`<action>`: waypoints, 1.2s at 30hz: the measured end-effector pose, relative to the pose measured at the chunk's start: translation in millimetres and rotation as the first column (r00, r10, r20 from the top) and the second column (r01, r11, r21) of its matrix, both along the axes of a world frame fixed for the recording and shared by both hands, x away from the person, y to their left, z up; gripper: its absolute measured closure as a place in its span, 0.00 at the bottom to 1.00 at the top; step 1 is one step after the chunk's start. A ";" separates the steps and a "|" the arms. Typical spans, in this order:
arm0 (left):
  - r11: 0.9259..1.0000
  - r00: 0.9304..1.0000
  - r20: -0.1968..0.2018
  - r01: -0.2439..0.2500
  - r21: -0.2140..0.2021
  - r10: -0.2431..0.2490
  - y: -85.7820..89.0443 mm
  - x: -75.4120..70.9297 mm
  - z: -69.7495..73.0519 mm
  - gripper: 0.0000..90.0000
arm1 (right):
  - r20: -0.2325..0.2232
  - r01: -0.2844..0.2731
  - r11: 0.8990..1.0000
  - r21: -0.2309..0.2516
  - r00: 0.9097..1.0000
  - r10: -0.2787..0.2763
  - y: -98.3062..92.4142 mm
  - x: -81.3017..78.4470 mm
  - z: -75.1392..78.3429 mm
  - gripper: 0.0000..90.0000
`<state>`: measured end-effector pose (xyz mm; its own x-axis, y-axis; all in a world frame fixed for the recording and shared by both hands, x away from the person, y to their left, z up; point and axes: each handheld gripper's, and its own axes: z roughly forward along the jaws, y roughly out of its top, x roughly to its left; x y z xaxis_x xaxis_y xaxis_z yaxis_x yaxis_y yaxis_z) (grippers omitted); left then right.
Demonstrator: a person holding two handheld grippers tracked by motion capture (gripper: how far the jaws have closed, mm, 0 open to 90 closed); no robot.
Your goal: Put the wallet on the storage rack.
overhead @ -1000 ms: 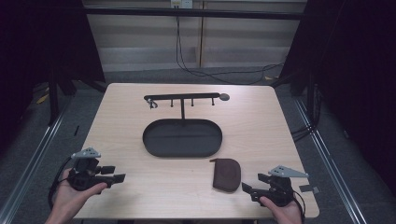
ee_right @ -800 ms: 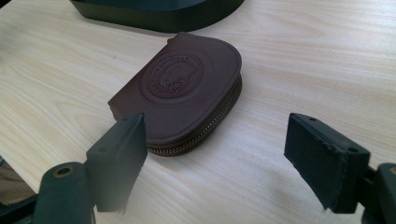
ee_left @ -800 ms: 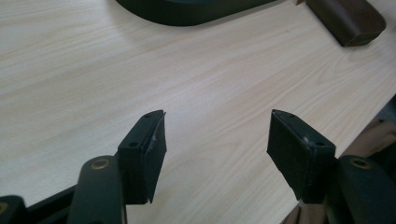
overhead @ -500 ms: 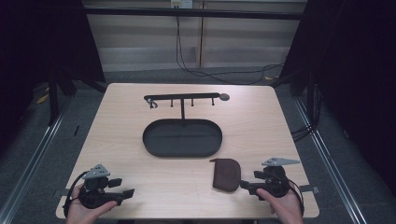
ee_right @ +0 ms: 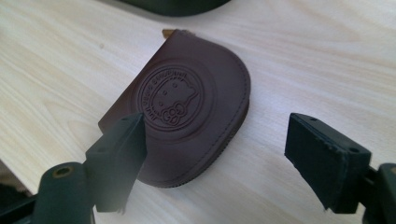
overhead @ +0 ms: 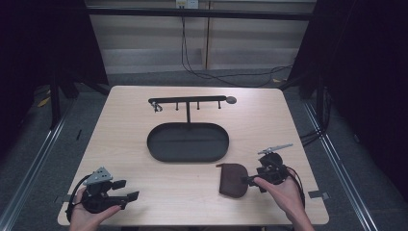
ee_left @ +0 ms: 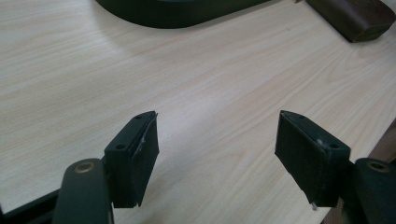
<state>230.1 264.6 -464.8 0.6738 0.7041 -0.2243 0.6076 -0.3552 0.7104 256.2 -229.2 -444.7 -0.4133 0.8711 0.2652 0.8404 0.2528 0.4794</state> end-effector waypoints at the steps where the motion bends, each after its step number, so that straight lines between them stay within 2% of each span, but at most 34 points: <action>1: 1.000 1.000 -0.005 0.007 -0.001 -0.007 -0.3 0.1 -0.1 0.34 | -0.027 -0.003 1.000 -0.021 1.000 0.002 3.4 2.9 1.0 0.22; 3: 1.000 1.000 -0.003 0.009 -0.004 -0.009 -0.5 -0.4 0.4 0.34 | -0.064 -0.028 0.998 -0.054 0.998 0.024 8.2 8.5 1.5 0.23; 5: 1.000 1.000 -0.003 0.009 -0.006 -0.009 -0.2 -0.9 0.8 0.33 | -0.109 -0.028 0.996 -0.090 0.994 0.018 11.9 15.2 1.5 0.31; 8: 1.000 1.000 -0.004 0.010 -0.009 -0.010 1.7 -0.9 0.9 0.33 | -0.129 -0.035 0.994 -0.105 0.991 0.021 14.3 24.7 0.5 0.31; 12: 1.000 1.000 -0.007 0.007 -0.013 -0.007 3.1 0.1 0.8 0.33 | -0.173 -0.048 0.991 -0.124 0.985 0.026 19.7 32.7 -1.5 0.28; 14: 1.000 1.000 -0.005 0.002 -0.013 -0.002 3.2 0.1 0.9 0.33 | -0.186 -0.052 0.988 -0.144 0.982 0.025 24.5 36.6 -2.3 0.22; 16: 1.000 1.000 -0.011 0.000 -0.012 0.000 3.1 0.2 1.0 0.33 | -0.194 -0.056 0.985 -0.165 0.981 0.023 28.1 39.3 -2.7 0.23; 23: 1.000 1.000 -0.010 0.007 -0.012 -0.008 4.1 -1.0 1.6 0.33 | -0.234 -0.067 0.987 -0.146 0.972 0.032 35.2 49.5 -7.7 0.19; 25: 1.000 1.000 -0.008 0.007 -0.012 -0.007 4.5 -1.3 1.7 0.33 | -0.248 -0.073 0.983 -0.167 0.968 0.030 37.9 52.0 -11.4 0.18; 27: 1.000 1.000 -0.008 -0.015 -0.012 0.015 5.6 -1.6 1.7 0.33 | -0.261 -0.079 0.982 -0.173 0.965 0.032 40.6 53.6 -14.7 0.18; 31: 0.999 0.999 -0.017 -0.028 -0.017 0.027 8.8 -0.2 1.1 0.33 | -0.277 -0.082 0.981 -0.173 0.960 0.032 42.9 56.9 -17.9 0.17; 32: 1.000 1.000 -0.019 -0.023 -0.019 0.023 8.9 -0.1 1.4 0.33 | -0.282 -0.084 0.981 -0.173 0.959 0.032 42.9 57.5 -18.4 0.18; 33: 1.000 1.000 -0.019 -0.021 -0.019 0.021 8.7 -0.2 1.6 0.33 | -0.296 -0.083 0.982 -0.168 0.955 0.030 43.3 57.9 -18.3 0.22; 34: 1.000 1.000 -0.017 -0.019 -0.018 0.018 8.5 -0.4 1.9 0.33 | -0.296 -0.089 0.984 -0.156 0.954 0.040 43.3 58.0 -17.9 0.28; 36: 1.000 1.000 -0.015 -0.021 -0.021 0.020 7.0 -1.4 1.8 0.33 | -0.306 -0.091 0.986 -0.140 0.951 0.044 43.2 58.0 -17.5 0.29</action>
